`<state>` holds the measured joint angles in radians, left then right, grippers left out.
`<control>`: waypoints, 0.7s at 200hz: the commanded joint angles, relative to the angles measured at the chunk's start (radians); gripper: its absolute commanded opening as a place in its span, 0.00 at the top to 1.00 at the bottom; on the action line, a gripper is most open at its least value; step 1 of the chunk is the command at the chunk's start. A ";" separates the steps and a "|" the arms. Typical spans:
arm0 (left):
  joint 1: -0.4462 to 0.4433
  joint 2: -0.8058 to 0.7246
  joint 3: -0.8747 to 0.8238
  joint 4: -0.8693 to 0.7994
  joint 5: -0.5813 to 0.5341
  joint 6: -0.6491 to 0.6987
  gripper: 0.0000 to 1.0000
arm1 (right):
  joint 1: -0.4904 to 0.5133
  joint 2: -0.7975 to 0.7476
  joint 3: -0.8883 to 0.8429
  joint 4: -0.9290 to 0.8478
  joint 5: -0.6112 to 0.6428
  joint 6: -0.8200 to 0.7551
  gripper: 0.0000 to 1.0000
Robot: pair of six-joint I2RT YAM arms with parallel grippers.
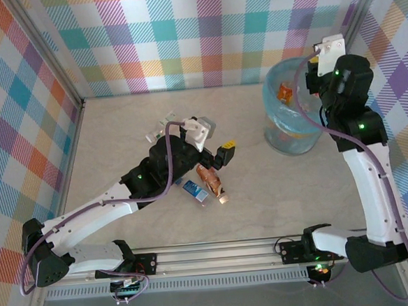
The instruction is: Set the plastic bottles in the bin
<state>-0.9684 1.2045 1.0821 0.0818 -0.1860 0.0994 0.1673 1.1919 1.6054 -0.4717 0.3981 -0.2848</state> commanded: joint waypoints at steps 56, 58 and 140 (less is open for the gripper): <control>-0.009 -0.007 -0.006 0.009 -0.023 -0.009 0.00 | -0.064 0.098 -0.084 0.108 -0.218 0.145 0.99; -0.009 -0.006 -0.005 0.009 -0.020 -0.009 0.00 | -0.065 0.099 -0.086 0.114 -0.222 0.146 0.99; -0.009 0.039 0.021 -0.008 -0.007 -0.007 0.00 | -0.121 0.144 -0.222 0.179 -0.287 0.242 0.99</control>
<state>-0.9684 1.2339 1.0821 0.0776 -0.1955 0.0971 0.0616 1.3468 1.4456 -0.3546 0.1551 -0.1177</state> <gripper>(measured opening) 0.999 0.330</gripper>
